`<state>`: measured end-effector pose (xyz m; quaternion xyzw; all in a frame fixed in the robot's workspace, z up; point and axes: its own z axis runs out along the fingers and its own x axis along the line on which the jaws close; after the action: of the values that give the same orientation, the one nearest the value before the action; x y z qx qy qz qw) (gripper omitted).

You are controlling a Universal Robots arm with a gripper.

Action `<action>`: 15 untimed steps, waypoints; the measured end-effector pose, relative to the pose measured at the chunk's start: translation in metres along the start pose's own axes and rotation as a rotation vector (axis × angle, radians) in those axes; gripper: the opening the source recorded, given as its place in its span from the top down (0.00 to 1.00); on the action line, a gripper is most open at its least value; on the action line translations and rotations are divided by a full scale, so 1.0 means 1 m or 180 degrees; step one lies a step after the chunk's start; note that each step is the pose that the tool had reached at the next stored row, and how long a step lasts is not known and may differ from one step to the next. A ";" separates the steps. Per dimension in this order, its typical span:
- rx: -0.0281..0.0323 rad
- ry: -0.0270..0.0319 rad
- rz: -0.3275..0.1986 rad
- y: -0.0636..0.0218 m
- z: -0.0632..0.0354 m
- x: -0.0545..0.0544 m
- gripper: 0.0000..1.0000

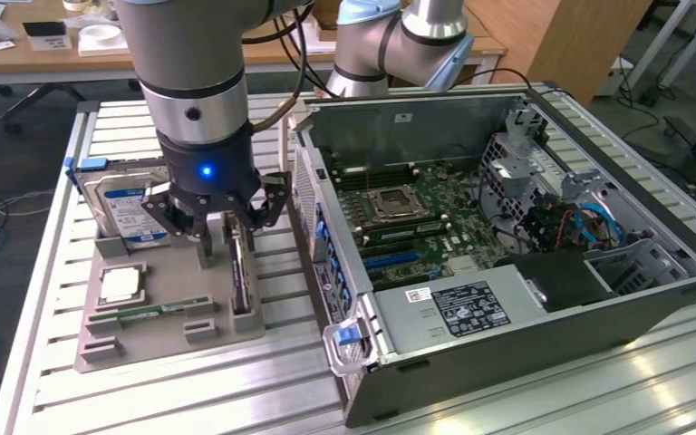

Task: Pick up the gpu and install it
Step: 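Pick up the gpu and move the gpu toward the slot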

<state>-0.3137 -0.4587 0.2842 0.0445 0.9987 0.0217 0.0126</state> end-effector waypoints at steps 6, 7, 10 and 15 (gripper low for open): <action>-0.0001 -0.0001 0.0000 -0.0001 0.0017 0.000 0.47; 0.0000 0.0000 0.0000 -0.0001 0.0022 0.000 0.47; 0.0000 -0.0001 0.0000 -0.0002 0.0046 0.000 0.47; 0.0000 0.0000 0.0000 -0.0003 0.0061 0.000 0.47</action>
<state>-0.3137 -0.4587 0.2781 0.0445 0.9987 0.0217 0.0126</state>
